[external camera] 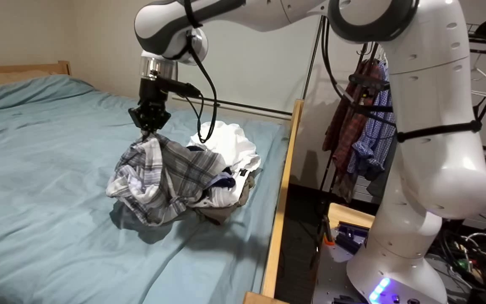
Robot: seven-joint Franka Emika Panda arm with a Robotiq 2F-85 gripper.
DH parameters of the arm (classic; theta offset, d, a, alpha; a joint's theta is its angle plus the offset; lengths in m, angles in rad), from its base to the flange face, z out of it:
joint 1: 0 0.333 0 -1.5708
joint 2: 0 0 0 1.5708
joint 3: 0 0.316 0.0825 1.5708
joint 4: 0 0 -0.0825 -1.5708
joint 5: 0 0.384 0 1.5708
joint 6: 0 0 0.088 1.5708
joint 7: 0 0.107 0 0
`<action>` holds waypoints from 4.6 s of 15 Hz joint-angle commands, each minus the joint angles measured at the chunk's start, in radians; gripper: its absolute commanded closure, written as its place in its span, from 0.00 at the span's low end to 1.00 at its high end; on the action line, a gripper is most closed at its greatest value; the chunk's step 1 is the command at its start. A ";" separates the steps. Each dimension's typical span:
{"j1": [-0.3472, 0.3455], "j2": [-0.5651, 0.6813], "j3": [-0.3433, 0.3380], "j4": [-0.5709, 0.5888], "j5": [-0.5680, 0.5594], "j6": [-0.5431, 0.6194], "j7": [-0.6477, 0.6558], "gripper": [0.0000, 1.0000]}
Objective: Put the checked shirt on the pile of clothes on the right
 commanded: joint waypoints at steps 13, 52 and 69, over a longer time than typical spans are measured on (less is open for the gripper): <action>0.019 0.060 0.071 -0.058 -0.017 0.005 0.001 0.04; -0.125 0.127 0.141 0.057 0.078 0.041 -0.171 0.95; -0.245 -0.408 -0.147 -0.177 0.386 0.019 -0.204 0.80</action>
